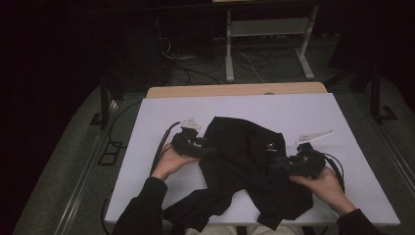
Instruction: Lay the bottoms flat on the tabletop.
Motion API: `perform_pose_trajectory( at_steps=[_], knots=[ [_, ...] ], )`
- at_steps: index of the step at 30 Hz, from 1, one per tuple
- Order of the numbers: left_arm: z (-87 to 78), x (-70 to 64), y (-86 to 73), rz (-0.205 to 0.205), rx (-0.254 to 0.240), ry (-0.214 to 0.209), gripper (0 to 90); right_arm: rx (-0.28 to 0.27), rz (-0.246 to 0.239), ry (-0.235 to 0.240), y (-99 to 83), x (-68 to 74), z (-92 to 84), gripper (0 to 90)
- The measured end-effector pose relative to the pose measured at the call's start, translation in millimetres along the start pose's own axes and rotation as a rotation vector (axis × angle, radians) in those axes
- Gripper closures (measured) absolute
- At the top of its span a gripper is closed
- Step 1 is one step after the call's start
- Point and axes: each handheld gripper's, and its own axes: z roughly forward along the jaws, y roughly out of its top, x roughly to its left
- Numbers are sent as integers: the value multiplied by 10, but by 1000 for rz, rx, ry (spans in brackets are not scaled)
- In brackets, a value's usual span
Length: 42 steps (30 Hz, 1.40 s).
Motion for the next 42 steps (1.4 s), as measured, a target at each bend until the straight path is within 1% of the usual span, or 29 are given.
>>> perform_pose_trajectory(
  at_steps=[2, 3, 4, 5, 6, 7, 9, 10, 11, 12, 13, 14, 16, 17, 19, 20, 21, 23, 24, 25, 28, 29, 30, 31, 32, 33, 37, 38, 42],
  knots=[
    [35, 67, 53, 0, -7, 17, 362, -21, 17, -34, 27, -93, -29, 434],
    [72, 129, 97, 2, -8, 47, 357, -32, 42, -44, 46, -186, -50, 411],
    [72, 129, 97, 2, -8, 47, 358, -38, 48, -53, 54, -229, -56, 398],
    [89, 157, 113, 2, -13, 62, 358, -47, 61, -54, 60, -271, -64, 390],
    [108, 186, 128, 4, -16, 73, 358, -47, 61, -54, 60, -271, -64, 390],
    [137, 226, 151, 12, -8, 90, 362, -55, 84, -57, 82, -367, -66, 366],
    [190, 287, 187, 17, 6, 112, 362, -54, 86, -67, 94, -396, -64, 353],
    [219, 325, 208, 21, 14, 123, 371, -63, 99, -75, 128, -470, -59, 343],
    [255, 362, 228, 15, 18, 126, 371, -63, 99, -75, 128, -470, -59, 343],
    [293, 399, 251, 19, 27, 131, 385, -85, 110, -82, 157, -539, -52, 335],
    [371, 451, 297, 26, 40, 139, 397, -96, 116, -75, 170, -572, -46, 330],
    [371, 451, 297, 26, 40, 139, 397, -96, 116, -75, 170, -572, -46, 330],
    [447, 488, 337, 30, 43, 152, 399, -100, 122, -85, 204, -637, -25, 314],
    [482, 506, 354, 29, 37, 149, 405, -104, 123, -87, 215, -659, -17, 307],
    [554, 533, 386, 30, 44, 144, 409, -117, 131, -84, 244, -716, -5, 301],
    [635, 542, 407, 34, 53, 144, 411, -137, 142, -79, 261, -767, -3, 290],
    [635, 542, 407, 34, 53, 144, 411, -136, 149, -77, 271, -792, -1, 281],
    [711, 550, 429, 41, 77, 151, 412, -133, 157, -83, 286, -830, -3, 277],
    [770, 553, 452, 55, 100, 167, 413, -137, 159, -82, 288, -849, -5, 276],
    [770, 553, 452, 55, 100, 167, 417, -138, 165, -79, 291, -865, -7, 274],
    [835, 564, 480, 60, 116, 188, 424, -136, 169, -82, 288, -888, -8, 272],
    [851, 565, 487, 70, 128, 192, 475, -137, 173, -82, 281, -905, -14, 271],
    [872, 563, 490, 76, 137, 199, 475, -137, 173, -82, 281, -905, -14, 271],
    [891, 565, 494, 86, 155, 201, 535, -136, 177, -82, 278, -915, -26, 269],
    [910, 562, 495, 89, 163, 203, 535, -136, 177, -82, 278, -915, -26, 269],
    [912, 564, 500, 84, 153, 203, 558, -138, 178, -83, 276, -919, -32, 269],
    [930, 563, 501, 74, 140, 198, 759, -149, 179, -83, 276, -927, -49, 269],
    [934, 560, 503, 73, 138, 203, 831, -146, 179, -84, 276, -925, -46, 269],
    [906, 584, 501, 50, 136, 208, 853, -139, 177, -84, 274, -927, -35, 269]
  ],
)
